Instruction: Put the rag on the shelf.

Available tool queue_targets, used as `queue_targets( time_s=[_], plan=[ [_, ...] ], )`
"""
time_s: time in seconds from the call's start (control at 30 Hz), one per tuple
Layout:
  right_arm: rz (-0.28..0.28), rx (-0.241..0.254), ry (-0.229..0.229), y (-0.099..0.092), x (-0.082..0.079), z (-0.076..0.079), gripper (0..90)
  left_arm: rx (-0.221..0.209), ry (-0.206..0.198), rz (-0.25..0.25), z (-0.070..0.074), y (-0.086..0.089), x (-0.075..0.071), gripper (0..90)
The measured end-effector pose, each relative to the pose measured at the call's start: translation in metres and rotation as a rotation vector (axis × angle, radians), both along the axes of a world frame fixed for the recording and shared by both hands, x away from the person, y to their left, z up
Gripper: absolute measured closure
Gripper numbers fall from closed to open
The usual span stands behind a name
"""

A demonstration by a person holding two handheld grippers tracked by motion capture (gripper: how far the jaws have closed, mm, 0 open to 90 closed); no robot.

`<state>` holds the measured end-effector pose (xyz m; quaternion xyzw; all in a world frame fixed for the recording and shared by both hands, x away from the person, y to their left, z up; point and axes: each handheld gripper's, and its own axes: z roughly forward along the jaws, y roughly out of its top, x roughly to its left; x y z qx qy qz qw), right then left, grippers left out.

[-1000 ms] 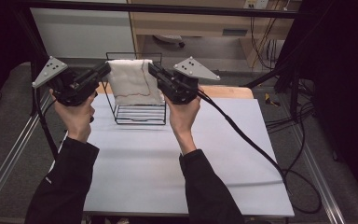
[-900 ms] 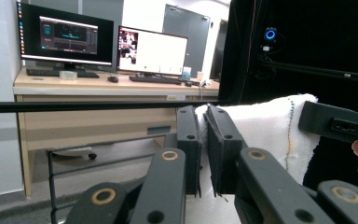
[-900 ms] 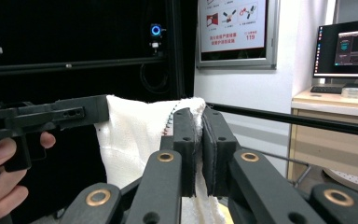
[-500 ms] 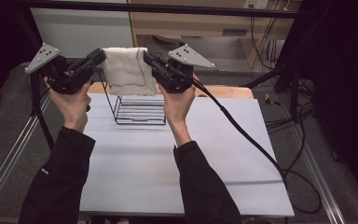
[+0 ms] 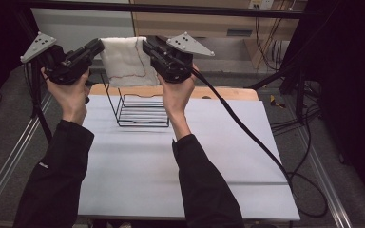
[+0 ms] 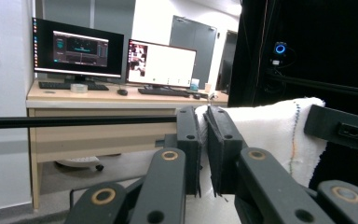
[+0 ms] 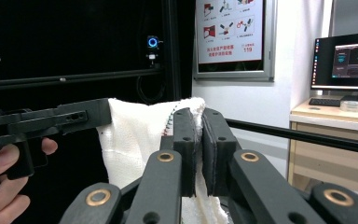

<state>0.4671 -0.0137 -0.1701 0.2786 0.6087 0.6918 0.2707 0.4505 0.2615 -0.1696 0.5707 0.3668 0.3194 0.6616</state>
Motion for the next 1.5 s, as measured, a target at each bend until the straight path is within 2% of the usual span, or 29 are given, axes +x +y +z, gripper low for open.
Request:
queue_targets(
  time_s=[0.33, 0.8, 0.93, 1.2, 1.5],
  plan=[
    [-0.012, -0.008, -0.007, 0.007, 0.009, 0.012, 85.3, -0.005, -0.003, 0.011, 0.009, 0.003, 0.01, 83.6],
    [-0.03, 0.001, 0.008, 0.006, 0.037, 0.016, 85.2, 0.042, 0.01, 0.03, 0.021, -0.002, 0.036, 83.6],
    [-0.031, 0.013, 0.017, 0.006, 0.045, 0.016, 85.2, 0.042, 0.017, 0.036, 0.021, -0.003, 0.045, 83.6],
    [-0.037, -0.015, 0.041, 0.01, 0.06, 0.01, 85.2, 0.039, 0.043, 0.049, 0.015, 0.0, 0.061, 83.6],
    [-0.042, -0.026, 0.057, 0.014, 0.072, 0.005, 85.1, 0.06, 0.05, 0.066, 0.011, 0.002, 0.07, 83.6]
  ],
)
